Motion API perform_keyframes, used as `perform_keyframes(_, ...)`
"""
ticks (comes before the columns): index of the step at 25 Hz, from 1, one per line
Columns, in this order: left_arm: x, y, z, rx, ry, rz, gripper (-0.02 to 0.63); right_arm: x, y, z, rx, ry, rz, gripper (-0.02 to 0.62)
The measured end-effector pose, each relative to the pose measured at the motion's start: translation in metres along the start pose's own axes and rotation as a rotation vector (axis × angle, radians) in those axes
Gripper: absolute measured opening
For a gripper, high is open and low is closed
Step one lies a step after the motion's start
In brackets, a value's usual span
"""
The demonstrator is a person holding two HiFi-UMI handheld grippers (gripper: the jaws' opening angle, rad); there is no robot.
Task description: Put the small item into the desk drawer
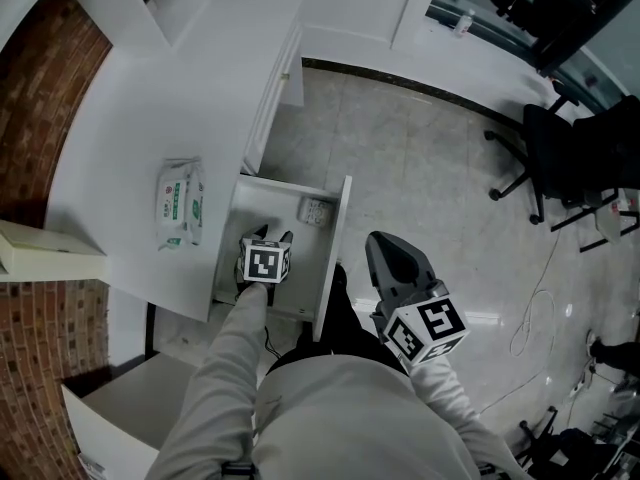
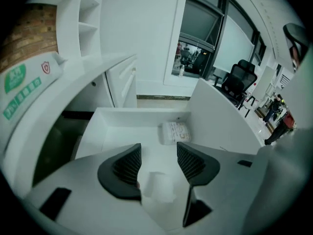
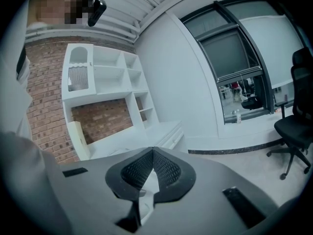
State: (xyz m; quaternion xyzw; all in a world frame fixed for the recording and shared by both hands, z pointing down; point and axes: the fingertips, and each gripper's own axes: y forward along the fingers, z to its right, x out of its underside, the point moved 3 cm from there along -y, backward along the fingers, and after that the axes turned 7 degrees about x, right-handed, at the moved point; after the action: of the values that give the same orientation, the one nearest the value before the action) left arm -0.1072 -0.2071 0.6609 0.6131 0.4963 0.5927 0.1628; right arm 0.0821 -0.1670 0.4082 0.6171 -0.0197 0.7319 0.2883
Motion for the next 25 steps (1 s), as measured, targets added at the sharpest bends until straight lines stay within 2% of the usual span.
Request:
perform_keyframes(9, -0.05, -0.07, 0.005, -0.035, 0.051, 0.229, 0.202, -0.009, -0.006, -0.008, -0.003, -0.005, 0.041, 0.028)
perform_keyframes(16, -0.081, -0.123, 0.012, -0.054, 0.119, 0.389, 0.145, -0.016, -0.011, -0.011, 0.005, -0.007, 0.07, 0.028)
perform_keyframes(25, -0.097, -0.178, 0.023, -0.077, 0.155, 0.534, 0.121, -0.019, -0.015, -0.023, -0.005, -0.017, 0.092, 0.028)
